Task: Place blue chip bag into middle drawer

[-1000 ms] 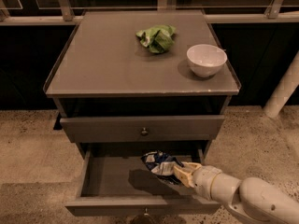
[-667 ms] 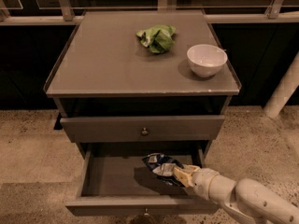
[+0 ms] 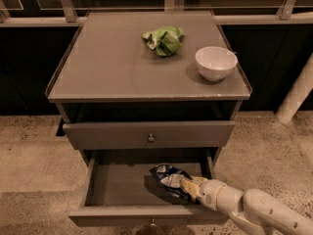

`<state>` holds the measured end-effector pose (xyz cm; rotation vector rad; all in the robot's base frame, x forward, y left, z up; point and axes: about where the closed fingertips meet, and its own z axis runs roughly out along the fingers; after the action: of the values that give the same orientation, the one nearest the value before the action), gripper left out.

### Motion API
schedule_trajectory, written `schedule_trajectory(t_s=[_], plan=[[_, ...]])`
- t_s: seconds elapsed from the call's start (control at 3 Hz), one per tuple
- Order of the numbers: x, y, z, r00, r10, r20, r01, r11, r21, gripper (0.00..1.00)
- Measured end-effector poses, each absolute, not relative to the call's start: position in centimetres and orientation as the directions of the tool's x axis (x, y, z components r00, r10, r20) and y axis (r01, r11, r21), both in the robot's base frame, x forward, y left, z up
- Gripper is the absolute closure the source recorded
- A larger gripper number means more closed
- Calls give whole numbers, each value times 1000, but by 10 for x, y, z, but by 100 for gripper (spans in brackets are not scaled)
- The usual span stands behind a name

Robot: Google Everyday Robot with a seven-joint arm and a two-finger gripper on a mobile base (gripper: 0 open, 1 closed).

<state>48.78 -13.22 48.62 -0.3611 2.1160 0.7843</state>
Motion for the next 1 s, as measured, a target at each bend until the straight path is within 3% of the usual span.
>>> schedule_trajectory(t_s=[1.0], plan=[[488, -132, 486, -614, 17, -789, -501, 764, 407, 12]])
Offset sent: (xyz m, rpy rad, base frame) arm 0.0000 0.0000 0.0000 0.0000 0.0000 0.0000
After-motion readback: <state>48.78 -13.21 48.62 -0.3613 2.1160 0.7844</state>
